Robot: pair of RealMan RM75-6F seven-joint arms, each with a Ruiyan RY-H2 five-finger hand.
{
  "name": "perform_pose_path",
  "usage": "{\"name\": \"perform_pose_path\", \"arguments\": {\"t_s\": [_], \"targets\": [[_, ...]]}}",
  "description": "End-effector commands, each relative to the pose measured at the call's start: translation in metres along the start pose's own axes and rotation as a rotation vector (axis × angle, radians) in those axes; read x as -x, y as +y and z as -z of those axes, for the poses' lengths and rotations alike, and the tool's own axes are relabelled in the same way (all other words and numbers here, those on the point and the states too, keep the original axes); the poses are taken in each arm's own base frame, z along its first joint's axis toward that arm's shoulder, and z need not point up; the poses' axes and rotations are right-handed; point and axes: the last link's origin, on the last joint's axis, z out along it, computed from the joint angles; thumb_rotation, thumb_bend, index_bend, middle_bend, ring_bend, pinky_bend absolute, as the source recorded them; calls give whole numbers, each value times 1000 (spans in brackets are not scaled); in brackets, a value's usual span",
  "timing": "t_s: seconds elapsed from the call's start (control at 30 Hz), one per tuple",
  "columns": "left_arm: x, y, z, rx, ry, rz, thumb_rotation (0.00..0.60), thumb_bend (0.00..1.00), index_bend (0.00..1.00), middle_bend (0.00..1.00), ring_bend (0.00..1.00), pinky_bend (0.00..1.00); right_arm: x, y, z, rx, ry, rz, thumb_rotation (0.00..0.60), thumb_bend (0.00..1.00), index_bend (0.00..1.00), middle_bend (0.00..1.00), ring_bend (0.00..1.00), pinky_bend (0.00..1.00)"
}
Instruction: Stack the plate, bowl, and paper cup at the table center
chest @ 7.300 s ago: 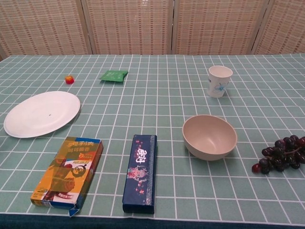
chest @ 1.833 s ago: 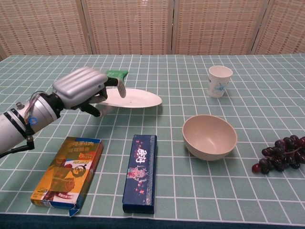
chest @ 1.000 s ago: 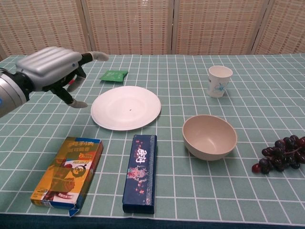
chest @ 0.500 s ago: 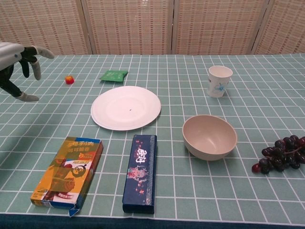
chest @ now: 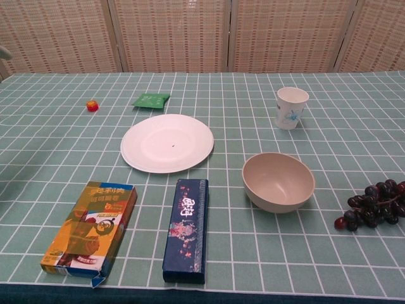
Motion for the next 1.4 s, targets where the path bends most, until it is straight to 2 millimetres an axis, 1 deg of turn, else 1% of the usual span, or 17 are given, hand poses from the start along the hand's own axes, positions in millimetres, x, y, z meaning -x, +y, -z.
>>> {"name": "perform_pose_path", "arguments": {"t_s": [0.03, 0.17, 0.37, 0.5, 0.6, 0.87, 1.07, 1.4], "targets": [[-5, -4, 10, -1, -7, -17, 600, 111, 178, 368, 364, 519, 6, -8, -4, -37, -21, 3, 600, 276, 246, 237, 215, 255], [-11, -11, 22, -7, -30, -53, 600, 111, 179, 364, 362, 505, 13, -14, -6, -66, -35, 12, 600, 276, 267, 237, 193, 255], [-20, -21, 41, -41, -51, -79, 600, 111, 180, 358, 359, 496, 22, -16, -8, -77, -44, 19, 600, 276, 292, 236, 151, 246], [-25, -27, 51, -68, -55, -76, 600, 111, 181, 357, 358, 496, 29, -20, -15, -106, -50, 46, 600, 276, 314, 224, 105, 197], [-28, -29, 55, -83, -51, -65, 600, 111, 181, 355, 358, 495, 34, -25, -25, -132, -48, 72, 600, 276, 319, 205, 64, 149], [-31, -32, 62, -96, -55, -55, 600, 110, 181, 346, 357, 493, 49, -48, -55, -220, -42, 93, 600, 276, 323, 169, 14, 75], [-30, -35, 66, -104, -63, -49, 600, 111, 180, 340, 358, 493, 62, -65, -76, -272, -36, 102, 600, 276, 355, 166, 9, 66], [-29, -39, 68, -115, -72, -38, 600, 111, 179, 338, 357, 493, 74, -79, -93, -314, -33, 116, 600, 275, 392, 178, 9, 66]]}}
